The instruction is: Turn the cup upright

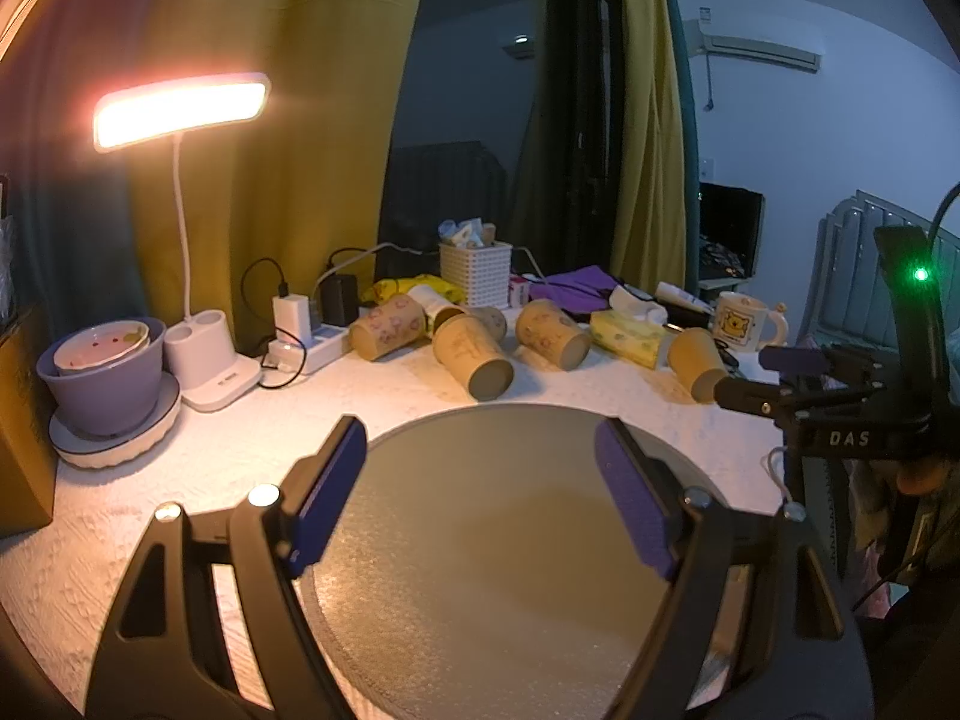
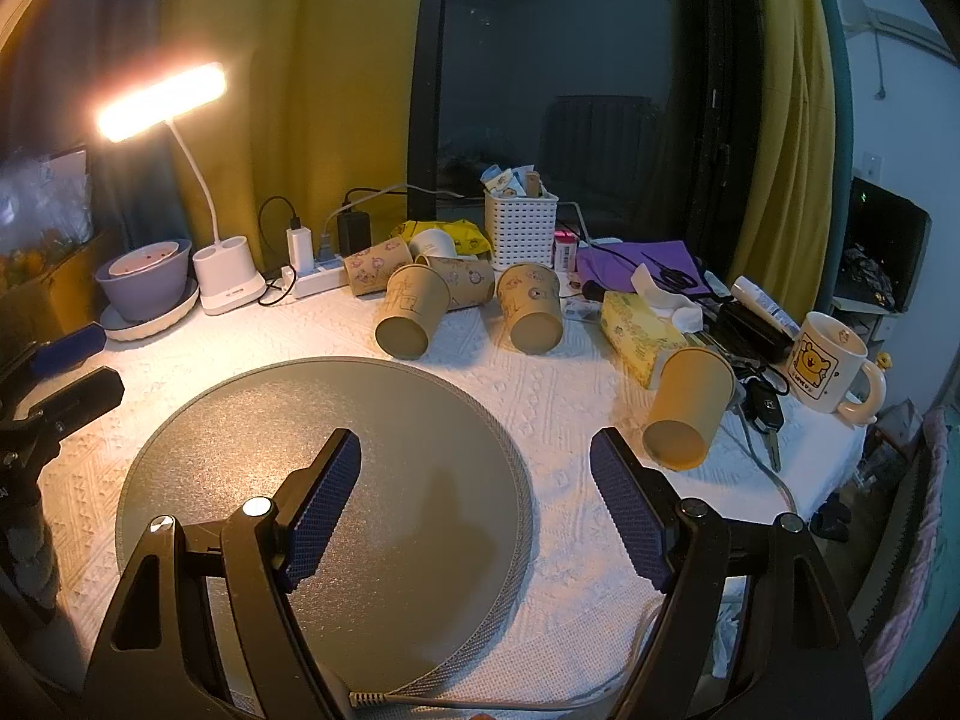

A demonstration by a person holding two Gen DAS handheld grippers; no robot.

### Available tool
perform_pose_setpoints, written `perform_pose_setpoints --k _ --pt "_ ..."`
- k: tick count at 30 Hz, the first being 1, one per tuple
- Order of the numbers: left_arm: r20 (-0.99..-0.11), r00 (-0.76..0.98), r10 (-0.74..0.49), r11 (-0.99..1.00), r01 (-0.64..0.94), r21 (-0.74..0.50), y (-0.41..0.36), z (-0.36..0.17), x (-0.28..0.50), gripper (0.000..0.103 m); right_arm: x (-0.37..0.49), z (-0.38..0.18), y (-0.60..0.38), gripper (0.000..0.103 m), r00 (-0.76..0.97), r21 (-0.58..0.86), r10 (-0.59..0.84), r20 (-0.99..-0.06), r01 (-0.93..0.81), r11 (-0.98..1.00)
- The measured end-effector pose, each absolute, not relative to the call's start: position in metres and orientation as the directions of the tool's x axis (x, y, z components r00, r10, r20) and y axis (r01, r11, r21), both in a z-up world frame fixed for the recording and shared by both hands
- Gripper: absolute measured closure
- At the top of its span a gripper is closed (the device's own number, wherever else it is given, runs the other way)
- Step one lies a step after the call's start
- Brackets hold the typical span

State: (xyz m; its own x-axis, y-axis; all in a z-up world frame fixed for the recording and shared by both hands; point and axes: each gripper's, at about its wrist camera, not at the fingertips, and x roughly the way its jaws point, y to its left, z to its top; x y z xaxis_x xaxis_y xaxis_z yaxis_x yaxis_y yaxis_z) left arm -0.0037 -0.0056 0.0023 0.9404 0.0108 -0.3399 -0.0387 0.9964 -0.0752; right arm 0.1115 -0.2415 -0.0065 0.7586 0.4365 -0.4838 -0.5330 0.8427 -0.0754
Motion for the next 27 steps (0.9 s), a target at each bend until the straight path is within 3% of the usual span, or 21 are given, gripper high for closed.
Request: perform_pose_setpoints --k 27 --pt "-0.345 0.938 0.006 0.997 -0.033 -0.071 -0.0140 -0.0004 -0.0043 0.023 0.1113 -0.0034 -0.2362 0.021 0.757 -0.076 0.438 -0.485 -0.536 0.841"
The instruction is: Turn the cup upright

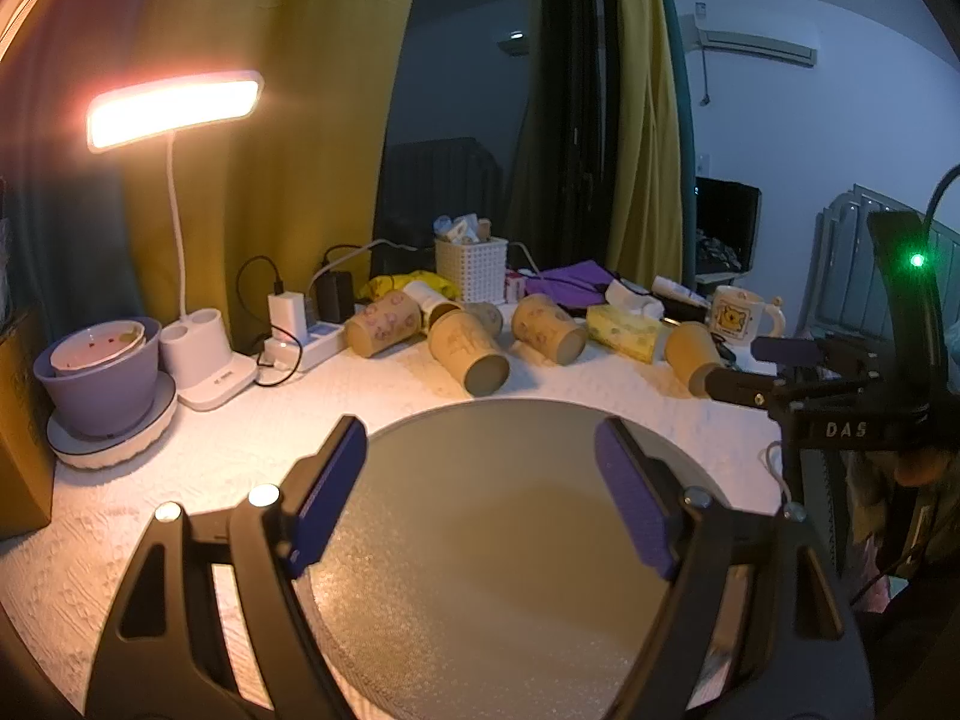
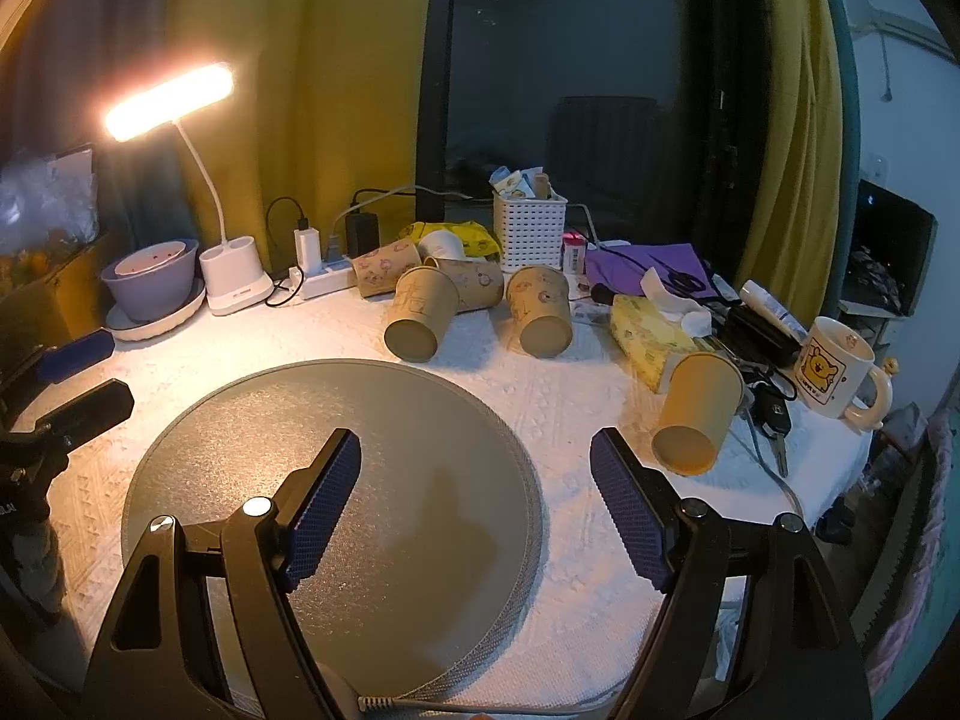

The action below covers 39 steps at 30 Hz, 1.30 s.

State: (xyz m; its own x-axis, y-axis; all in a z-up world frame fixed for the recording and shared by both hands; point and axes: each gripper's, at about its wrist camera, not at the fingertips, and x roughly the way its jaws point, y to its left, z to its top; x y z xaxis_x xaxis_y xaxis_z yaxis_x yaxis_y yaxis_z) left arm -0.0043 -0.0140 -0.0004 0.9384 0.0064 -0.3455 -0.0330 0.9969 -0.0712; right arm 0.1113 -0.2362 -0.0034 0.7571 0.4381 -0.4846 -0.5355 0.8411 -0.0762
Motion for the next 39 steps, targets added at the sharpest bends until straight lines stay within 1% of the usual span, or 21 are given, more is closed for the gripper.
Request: perform_pose_setpoints --k 30,39 --pt "-0.347 0.938 0.008 0.997 -0.034 -0.069 -0.016 0.000 -0.004 0.023 0.115 0.001 -0.233 0.021 0.755 -0.070 0.442 -0.485 -0.537 0.840" --pt "-0.366 0.931 0.022 0.998 -0.044 -0.052 -0.017 -0.005 0.000 0.023 0.135 -0.008 -0.230 0.021 0.716 -0.042 0.473 -0.513 -0.571 0.820"
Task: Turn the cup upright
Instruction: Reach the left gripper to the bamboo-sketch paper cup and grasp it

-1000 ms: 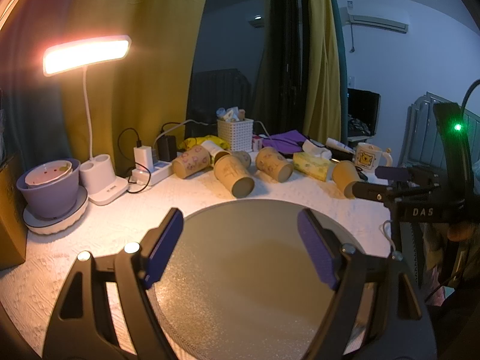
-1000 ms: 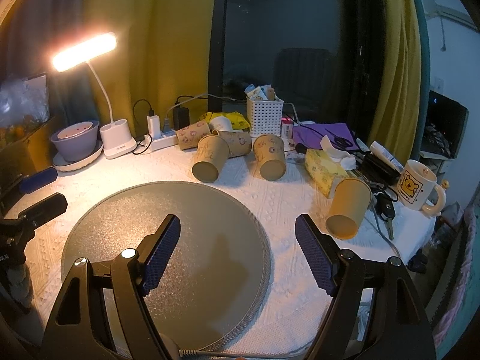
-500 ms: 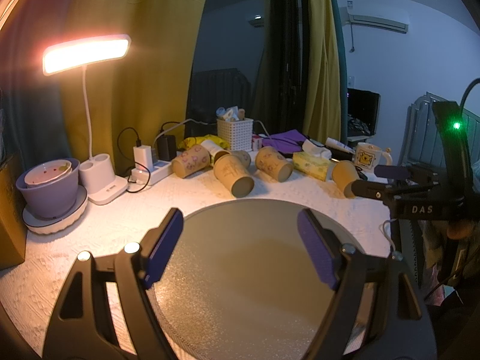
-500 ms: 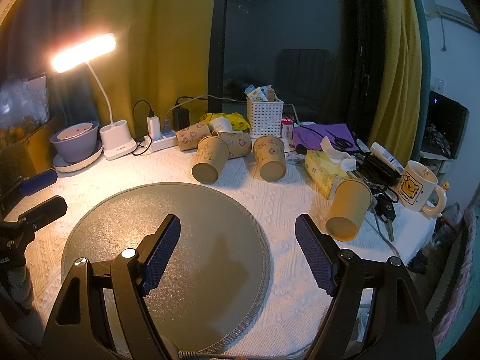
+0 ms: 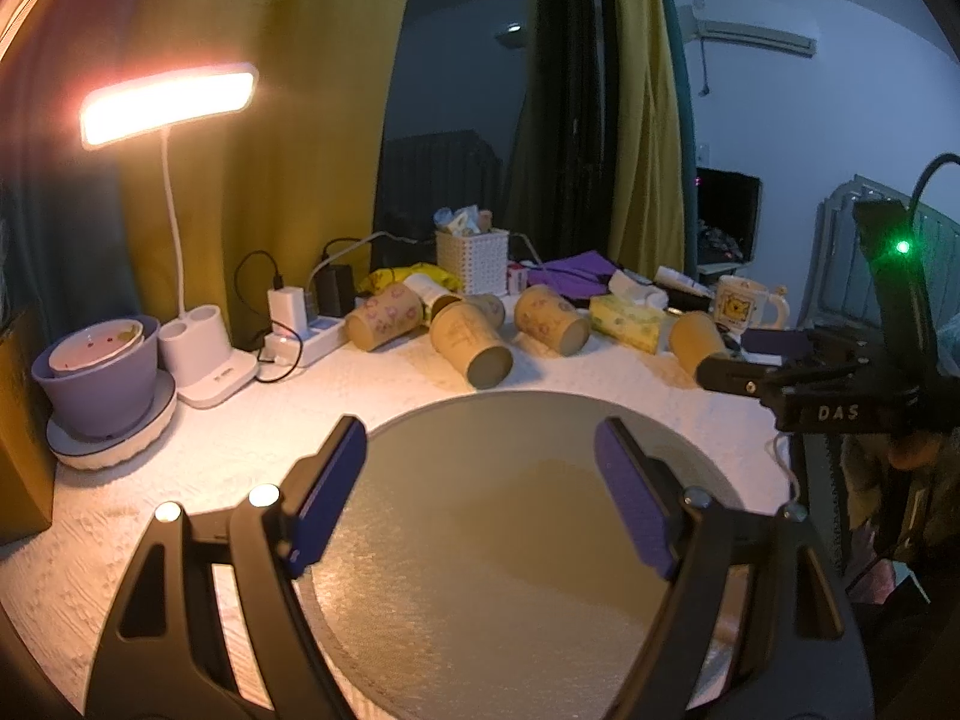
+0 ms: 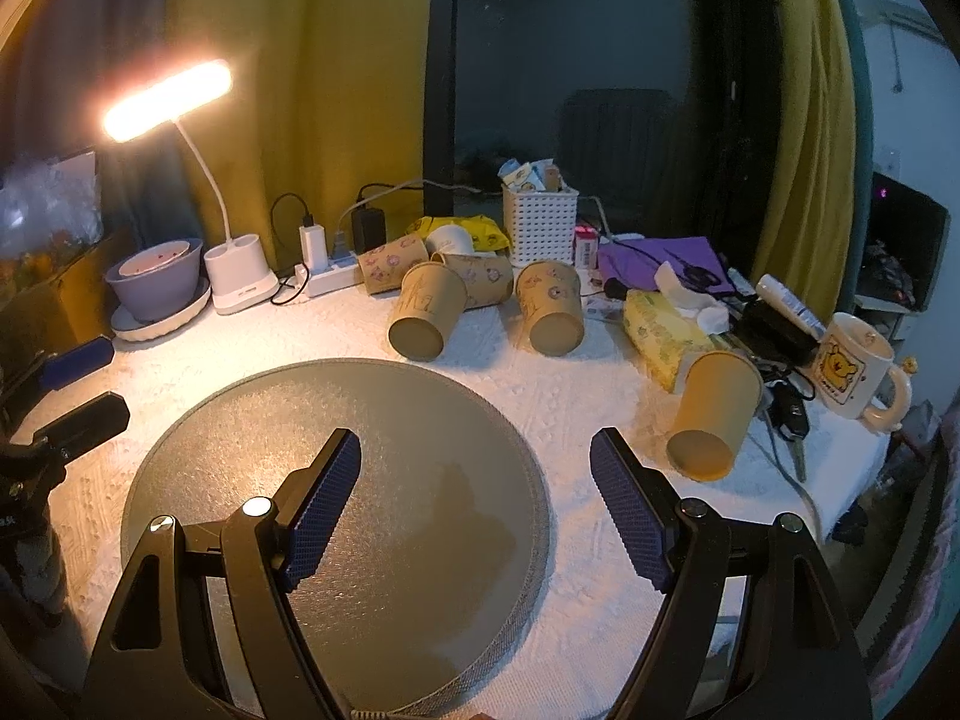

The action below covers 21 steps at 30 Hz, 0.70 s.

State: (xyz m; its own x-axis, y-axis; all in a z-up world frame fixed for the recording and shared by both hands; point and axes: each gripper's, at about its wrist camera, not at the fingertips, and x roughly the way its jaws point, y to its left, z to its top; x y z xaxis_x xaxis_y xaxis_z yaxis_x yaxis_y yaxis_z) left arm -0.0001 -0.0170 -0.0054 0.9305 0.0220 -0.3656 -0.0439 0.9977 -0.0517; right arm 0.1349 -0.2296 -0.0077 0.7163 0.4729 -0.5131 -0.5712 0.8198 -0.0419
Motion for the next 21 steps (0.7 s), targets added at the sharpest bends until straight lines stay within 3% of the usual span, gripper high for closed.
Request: perform_pose_setpoints --k 11,21 --pt "-0.504 0.862 0.056 0.998 -0.068 -0.007 -0.021 0.002 0.080 0.023 0.211 -0.013 -0.224 0.021 0.671 0.012 0.510 -0.539 -0.599 0.801" --pt "-0.634 0.772 0.035 0.995 -0.088 -0.052 -0.013 0.004 0.173 0.023 0.275 -0.004 -0.224 0.021 0.667 0.034 0.536 -0.518 -0.610 0.791"
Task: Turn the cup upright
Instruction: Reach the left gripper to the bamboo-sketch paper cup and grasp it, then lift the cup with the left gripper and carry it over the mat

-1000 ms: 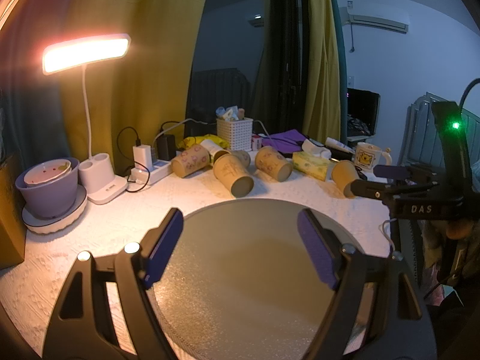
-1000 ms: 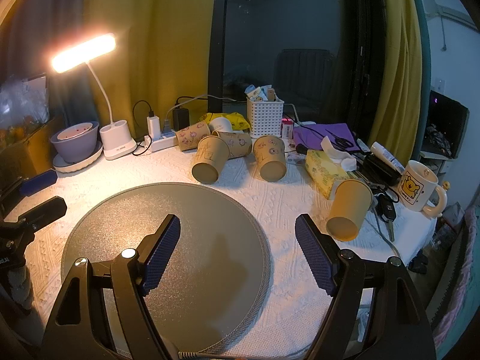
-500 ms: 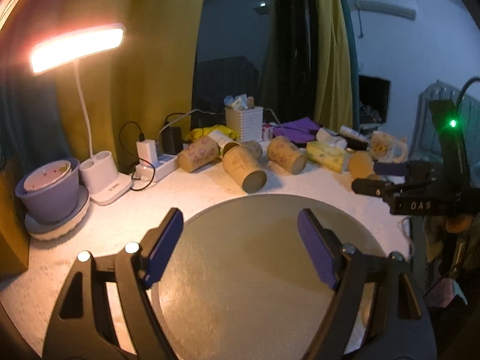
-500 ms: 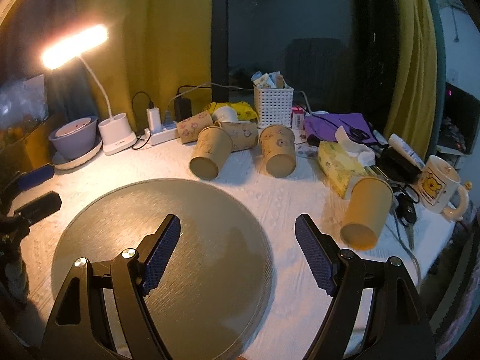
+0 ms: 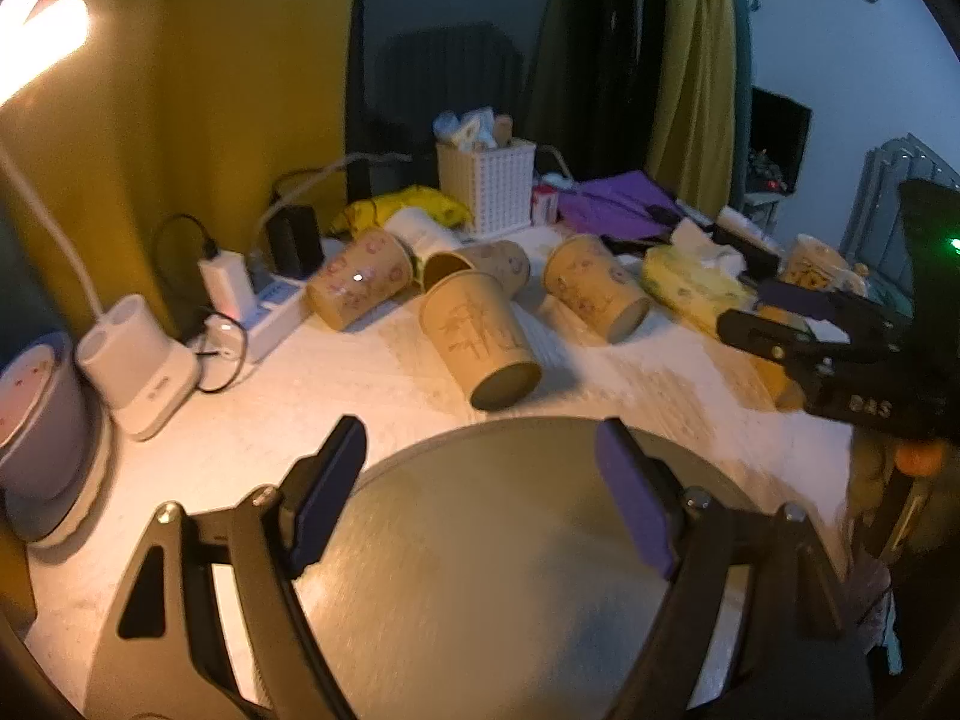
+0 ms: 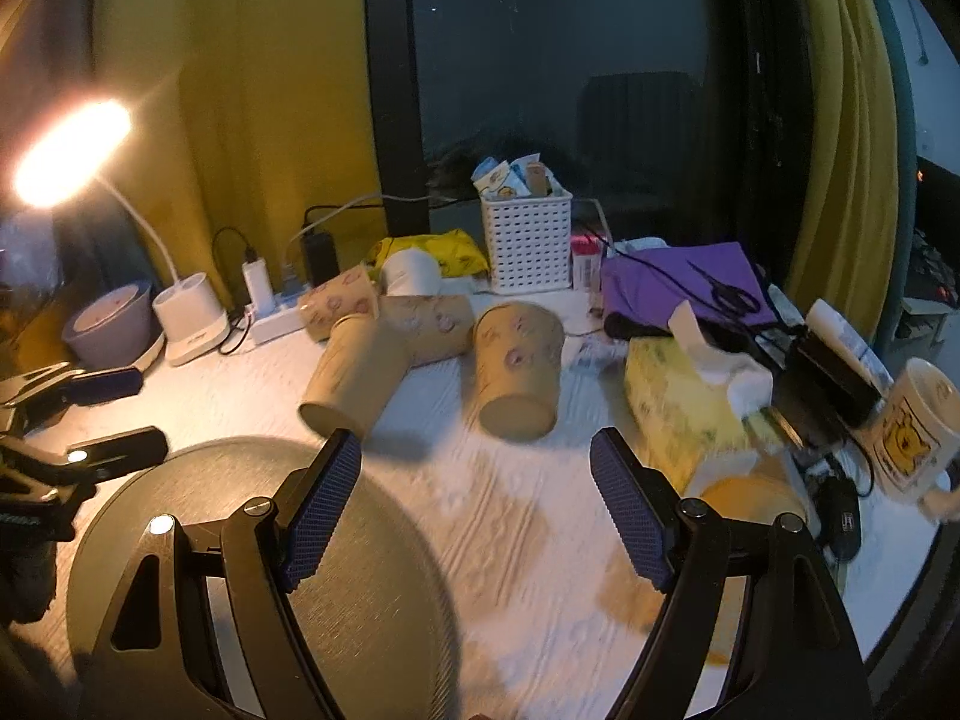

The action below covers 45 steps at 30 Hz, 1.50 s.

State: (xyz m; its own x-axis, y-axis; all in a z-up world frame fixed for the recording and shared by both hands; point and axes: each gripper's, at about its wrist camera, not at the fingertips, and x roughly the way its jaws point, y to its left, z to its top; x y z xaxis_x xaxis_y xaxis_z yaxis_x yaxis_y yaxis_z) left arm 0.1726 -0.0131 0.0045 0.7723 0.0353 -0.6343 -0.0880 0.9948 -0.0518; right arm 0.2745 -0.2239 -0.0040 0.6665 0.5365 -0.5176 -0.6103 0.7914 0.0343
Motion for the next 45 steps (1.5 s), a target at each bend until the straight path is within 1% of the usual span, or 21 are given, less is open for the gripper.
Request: perform_pose_setpoints --k 5,13,20,23,24,29,35,45 --pt "-0.687 0.727 0.010 0.988 -0.115 -0.107 -0.009 -0.009 0.226 0.023 0.304 -0.018 -0.218 0.021 0.623 0.069 0.533 -0.572 -0.611 0.789" --pt "-0.739 0.674 0.002 0.976 -0.161 -0.145 -0.004 -0.027 0.286 0.023 0.326 -0.024 -0.206 0.021 0.579 0.106 0.549 -0.603 -0.623 0.775" --pt "-0.801 0.599 -0.015 0.967 -0.194 -0.163 0.000 -0.051 0.321 0.023 0.334 -0.029 -0.200 0.021 0.549 0.135 0.559 -0.621 -0.628 0.766" --pt "-0.817 0.576 -0.021 0.964 -0.206 -0.170 0.003 -0.061 0.328 0.026 0.338 -0.032 -0.201 0.021 0.537 0.145 0.547 -0.642 -0.616 0.774" --pt "-0.820 0.572 -0.021 0.963 -0.208 -0.170 0.003 -0.062 0.329 0.036 0.338 -0.033 -0.201 0.021 0.536 0.148 0.544 -0.646 -0.612 0.777" --pt "-0.817 0.576 -0.028 0.962 -0.207 -0.179 0.007 -0.062 0.327 0.037 0.338 -0.032 -0.202 0.021 0.538 0.140 0.533 -0.653 -0.605 0.784" --pt "-0.797 0.603 -0.041 0.960 -0.197 -0.199 0.007 -0.052 0.307 0.037 0.325 -0.027 -0.202 0.021 0.549 0.129 0.525 -0.650 -0.601 0.788" --pt "-0.749 0.658 -0.076 0.967 -0.135 -0.216 -0.007 -0.027 0.243 0.037 0.279 -0.009 -0.204 0.021 0.577 0.102 0.527 -0.624 -0.609 0.787"
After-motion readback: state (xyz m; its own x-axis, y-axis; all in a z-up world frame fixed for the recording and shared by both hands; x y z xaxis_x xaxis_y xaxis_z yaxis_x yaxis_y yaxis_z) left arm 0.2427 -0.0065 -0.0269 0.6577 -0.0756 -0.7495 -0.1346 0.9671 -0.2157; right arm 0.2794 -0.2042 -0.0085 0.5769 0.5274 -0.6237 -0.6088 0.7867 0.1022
